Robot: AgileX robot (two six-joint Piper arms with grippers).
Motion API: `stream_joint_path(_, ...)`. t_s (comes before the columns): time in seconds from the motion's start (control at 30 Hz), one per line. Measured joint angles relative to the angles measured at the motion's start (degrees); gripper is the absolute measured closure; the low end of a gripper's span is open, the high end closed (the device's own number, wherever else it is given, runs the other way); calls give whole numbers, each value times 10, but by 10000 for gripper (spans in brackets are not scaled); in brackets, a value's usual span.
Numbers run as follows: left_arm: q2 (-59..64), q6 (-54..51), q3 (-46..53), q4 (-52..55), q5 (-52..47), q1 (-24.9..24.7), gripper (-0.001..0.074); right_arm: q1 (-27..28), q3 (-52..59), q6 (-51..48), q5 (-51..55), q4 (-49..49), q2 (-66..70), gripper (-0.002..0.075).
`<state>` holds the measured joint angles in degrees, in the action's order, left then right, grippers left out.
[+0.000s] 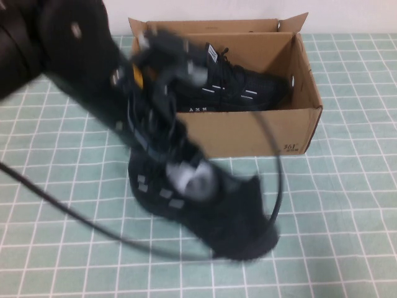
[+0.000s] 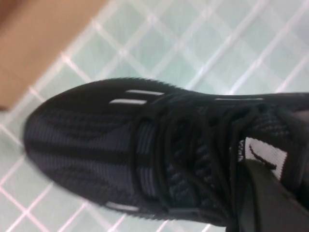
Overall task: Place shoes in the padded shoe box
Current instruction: Place the shoe in the shoe box
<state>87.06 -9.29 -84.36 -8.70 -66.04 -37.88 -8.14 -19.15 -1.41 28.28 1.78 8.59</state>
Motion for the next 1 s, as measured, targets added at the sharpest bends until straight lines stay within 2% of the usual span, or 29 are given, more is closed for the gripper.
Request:
stream_joint_path(0.13,0,72,-74,-4,8,0,733,0,0,0,0,1,0,734)
stream_joint_path(0.3,0,147,-121,-4,93,0,733,0,0,0,0,1,0,734)
stream_joint_path(0.6,47,244,-127,6,320,0,734,0,0,0,2,0,0,734)
stream_joint_path(0.83,116,331,-127,15,381,2,734,0,0,0,5,1,0,734)
stream_joint_path(1.0,142,401,-127,62,416,12,734,0,0,0,9,1,0,734)
